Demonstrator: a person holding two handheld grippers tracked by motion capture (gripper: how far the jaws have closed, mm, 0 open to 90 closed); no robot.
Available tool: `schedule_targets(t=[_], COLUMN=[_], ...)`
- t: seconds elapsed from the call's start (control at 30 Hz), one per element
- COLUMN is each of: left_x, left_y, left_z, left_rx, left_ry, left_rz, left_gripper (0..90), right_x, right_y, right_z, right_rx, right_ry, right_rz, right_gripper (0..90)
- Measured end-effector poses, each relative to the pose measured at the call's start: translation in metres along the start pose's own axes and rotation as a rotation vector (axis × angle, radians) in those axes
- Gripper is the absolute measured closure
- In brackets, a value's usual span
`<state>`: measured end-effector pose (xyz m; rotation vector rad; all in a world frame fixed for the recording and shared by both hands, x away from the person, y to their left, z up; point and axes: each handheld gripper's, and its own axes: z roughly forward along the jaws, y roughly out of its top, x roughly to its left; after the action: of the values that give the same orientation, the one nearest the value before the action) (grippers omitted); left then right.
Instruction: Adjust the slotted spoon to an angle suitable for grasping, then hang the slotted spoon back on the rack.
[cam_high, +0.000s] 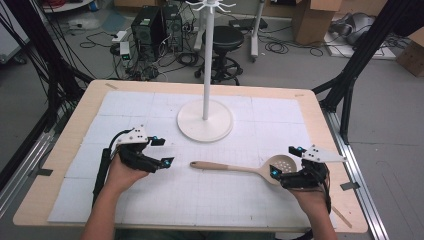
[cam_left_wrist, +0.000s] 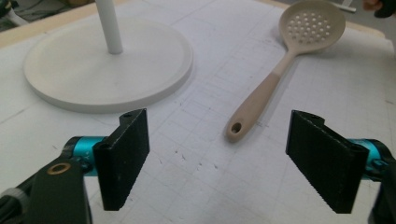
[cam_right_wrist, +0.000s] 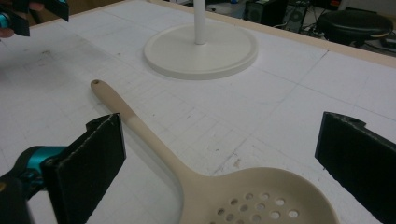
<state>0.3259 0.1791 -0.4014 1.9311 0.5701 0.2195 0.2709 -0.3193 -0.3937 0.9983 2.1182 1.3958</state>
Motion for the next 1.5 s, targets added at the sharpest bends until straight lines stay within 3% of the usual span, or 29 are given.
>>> schedule_targets(t=[0.23, 0.63, 0.8, 0.97, 1.27, 1.5], left_x=[0.006, 0.013, 0.012, 0.012, 0.013, 0.017], left_y=[0.001, 0.002, 0.003, 0.002, 0.0, -0.003], left_z=[-0.018, -0.058, -0.059, -0.054, -0.052, -0.055], left_rx=[-0.057, -0.136, -0.161, -0.13, -0.13, -0.138], left_ry=[-0.004, 0.027, 0.032, 0.036, 0.03, 0.057], left_rz=[-0.017, -0.03, -0.027, -0.014, -0.012, -0.019], left_gripper=[15.3, 1.6, 1.6, 1.6, 1.6, 1.6], right_x=[0.002, 0.006, 0.006, 0.005, 0.005, 0.012], right_y=[0.001, 0.004, 0.004, 0.004, 0.006, 0.005], right_z=[0.004, 0.007, 0.006, 0.004, 0.003, 0.01], right_rx=[0.009, 0.007, 0.004, -0.001, -0.006, 0.027], right_ry=[0.008, 0.025, 0.029, 0.027, 0.024, 0.045], right_rz=[-0.002, -0.022, -0.023, -0.021, -0.018, -0.038], right_gripper=[0.4, 0.4, 0.4, 0.4, 0.4, 0.4])
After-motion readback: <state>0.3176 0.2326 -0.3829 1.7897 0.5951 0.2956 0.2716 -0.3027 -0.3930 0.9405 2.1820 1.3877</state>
